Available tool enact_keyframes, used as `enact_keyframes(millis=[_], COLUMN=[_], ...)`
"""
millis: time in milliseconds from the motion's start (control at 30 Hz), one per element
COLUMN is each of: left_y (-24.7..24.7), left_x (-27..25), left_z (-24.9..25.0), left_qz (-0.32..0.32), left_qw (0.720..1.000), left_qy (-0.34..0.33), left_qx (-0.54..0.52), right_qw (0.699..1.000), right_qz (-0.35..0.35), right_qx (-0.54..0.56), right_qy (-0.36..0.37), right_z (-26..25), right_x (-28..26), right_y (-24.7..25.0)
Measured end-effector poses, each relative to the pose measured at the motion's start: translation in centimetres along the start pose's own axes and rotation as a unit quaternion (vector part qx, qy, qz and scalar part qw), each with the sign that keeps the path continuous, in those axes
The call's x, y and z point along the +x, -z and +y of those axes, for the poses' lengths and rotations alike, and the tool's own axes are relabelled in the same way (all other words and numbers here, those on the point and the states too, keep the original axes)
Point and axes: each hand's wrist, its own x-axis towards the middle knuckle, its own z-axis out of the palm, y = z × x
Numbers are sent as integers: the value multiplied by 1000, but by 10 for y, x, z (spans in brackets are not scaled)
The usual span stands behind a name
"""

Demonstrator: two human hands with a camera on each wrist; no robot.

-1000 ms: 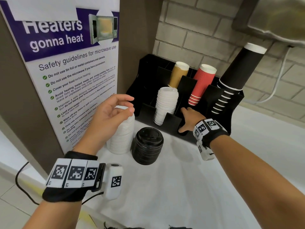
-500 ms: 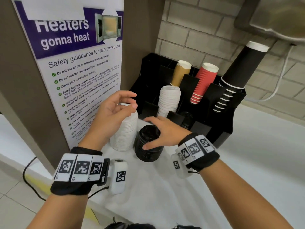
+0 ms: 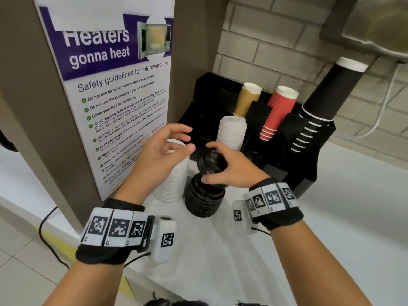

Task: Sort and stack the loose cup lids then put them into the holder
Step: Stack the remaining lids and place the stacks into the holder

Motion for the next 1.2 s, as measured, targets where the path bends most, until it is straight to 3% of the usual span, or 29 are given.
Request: enact_keyframes(millis=[100, 233, 567, 1200], left_y=[-11, -29, -35, -37], left_x=[-3, -7, -8, -4], left_z=[-2, -2, 0, -7], left_qz=[-61, -121, -125, -130], left_qw=[998, 992, 987, 987], left_qy=[7, 35, 3, -3], left_qx=[11, -31, -101, -99], right_qw=[986, 958, 952, 972], right_qz=[61, 57, 21, 52], right_qx=[155, 271, 296, 222], right_qy=[27, 72, 70, 58], right_z=[-14, -33, -33, -38], right_x=[-15, -32, -43, -44], right_y=[13, 15, 27, 29])
